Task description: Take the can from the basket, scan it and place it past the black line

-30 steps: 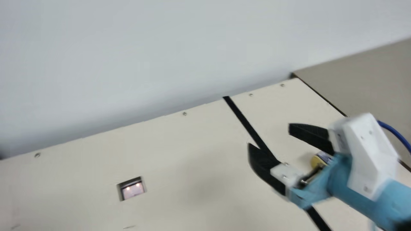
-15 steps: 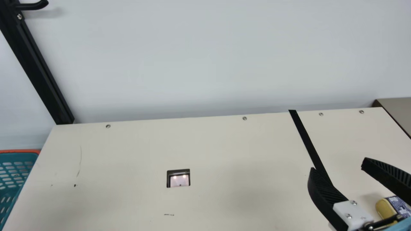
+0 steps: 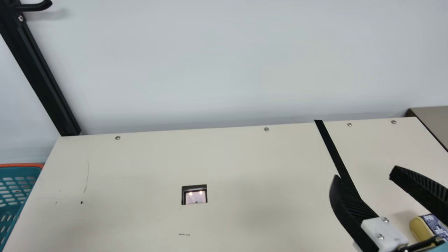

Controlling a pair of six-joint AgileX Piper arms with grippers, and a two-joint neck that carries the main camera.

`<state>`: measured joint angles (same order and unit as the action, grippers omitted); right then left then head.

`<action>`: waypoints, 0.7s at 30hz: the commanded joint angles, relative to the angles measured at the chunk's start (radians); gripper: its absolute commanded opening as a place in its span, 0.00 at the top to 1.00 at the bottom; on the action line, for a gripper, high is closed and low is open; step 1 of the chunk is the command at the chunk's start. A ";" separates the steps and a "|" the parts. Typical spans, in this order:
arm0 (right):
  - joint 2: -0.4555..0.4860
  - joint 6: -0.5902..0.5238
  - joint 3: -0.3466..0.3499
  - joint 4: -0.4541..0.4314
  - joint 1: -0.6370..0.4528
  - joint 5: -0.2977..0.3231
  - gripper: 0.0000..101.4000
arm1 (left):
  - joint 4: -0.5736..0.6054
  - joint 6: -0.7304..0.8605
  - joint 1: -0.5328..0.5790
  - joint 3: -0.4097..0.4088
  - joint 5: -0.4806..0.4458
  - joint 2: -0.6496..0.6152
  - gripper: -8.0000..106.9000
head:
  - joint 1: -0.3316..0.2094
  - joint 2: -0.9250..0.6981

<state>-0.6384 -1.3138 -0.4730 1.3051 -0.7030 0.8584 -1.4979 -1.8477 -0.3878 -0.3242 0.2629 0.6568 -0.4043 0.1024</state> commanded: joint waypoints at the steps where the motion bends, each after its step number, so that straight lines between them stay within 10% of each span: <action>1: 0.037 0.015 0.015 0.034 0.005 0.003 0.00 | 0.061 0.051 0.018 0.015 -0.001 -0.024 0.15 | -0.032 -0.004; 21: 0.249 0.067 0.220 0.024 0.010 0.036 0.00 | 0.295 0.265 0.155 0.210 -0.114 -0.206 0.15 | -0.032 -0.004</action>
<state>-0.3899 -1.2465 -0.2534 1.3273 -0.6933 0.8946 -1.2030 -1.5810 -0.2324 -0.1141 0.1487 0.4506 -0.3992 0.1075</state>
